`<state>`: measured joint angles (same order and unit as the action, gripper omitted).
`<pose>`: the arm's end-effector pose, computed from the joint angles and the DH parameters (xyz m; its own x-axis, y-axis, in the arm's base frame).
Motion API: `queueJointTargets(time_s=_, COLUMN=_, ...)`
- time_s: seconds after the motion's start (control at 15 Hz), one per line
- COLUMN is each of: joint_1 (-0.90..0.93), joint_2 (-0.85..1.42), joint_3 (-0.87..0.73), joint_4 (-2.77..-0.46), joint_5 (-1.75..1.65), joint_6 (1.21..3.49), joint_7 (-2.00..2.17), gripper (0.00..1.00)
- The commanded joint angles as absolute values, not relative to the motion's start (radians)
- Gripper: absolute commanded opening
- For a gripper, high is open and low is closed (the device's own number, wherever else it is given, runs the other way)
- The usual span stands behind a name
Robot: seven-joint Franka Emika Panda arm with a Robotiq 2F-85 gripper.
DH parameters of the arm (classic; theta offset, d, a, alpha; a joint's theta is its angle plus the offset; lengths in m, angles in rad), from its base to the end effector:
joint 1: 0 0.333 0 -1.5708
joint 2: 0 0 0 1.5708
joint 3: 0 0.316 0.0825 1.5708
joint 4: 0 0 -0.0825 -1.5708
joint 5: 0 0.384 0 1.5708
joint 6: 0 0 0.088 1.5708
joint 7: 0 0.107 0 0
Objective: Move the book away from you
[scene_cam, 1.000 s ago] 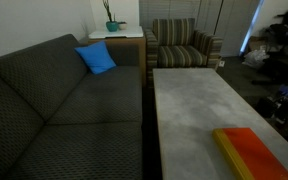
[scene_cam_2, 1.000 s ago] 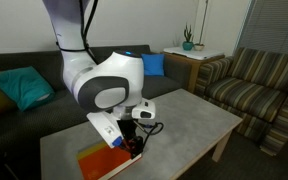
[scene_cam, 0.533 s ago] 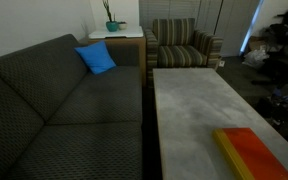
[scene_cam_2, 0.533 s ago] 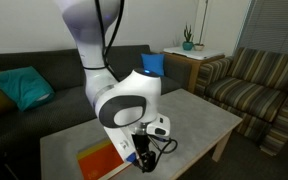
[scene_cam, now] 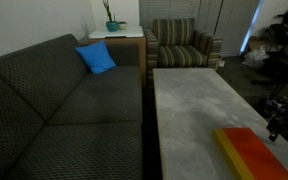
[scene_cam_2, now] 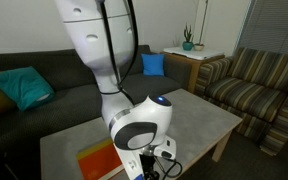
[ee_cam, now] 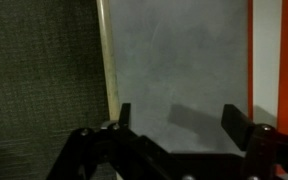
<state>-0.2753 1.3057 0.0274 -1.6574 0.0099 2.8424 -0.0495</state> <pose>0.5340 -0.1342 -0.1437 0.9680 -0.2211 -0.1190 -0.2266 -0.9734 -0.0341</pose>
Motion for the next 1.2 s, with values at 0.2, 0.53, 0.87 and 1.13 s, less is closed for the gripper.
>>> queueJointTargets(time_s=0.2, joint_1=-0.299, joint_2=1.394, joint_3=0.066, joint_4=-1.521, joint_5=0.037, joint_6=2.780, joint_7=-0.085, gripper=0.39)
queueJointTargets(time_s=0.53, joint_1=-0.329, joint_2=1.411, joint_3=0.113, joint_4=-1.497, joint_5=0.061, joint_6=2.765, joint_7=-0.096, gripper=0.05)
queueJointTargets(time_s=0.87, joint_1=-0.340, joint_2=1.423, joint_3=0.164, joint_4=-1.492, joint_5=0.095, joint_6=2.734, joint_7=-0.119, gripper=0.00)
queueJointTargets(time_s=1.13, joint_1=-0.328, joint_2=1.429, joint_3=0.173, joint_4=-1.487, joint_5=0.101, joint_6=2.721, joint_7=-0.119, gripper=0.00)
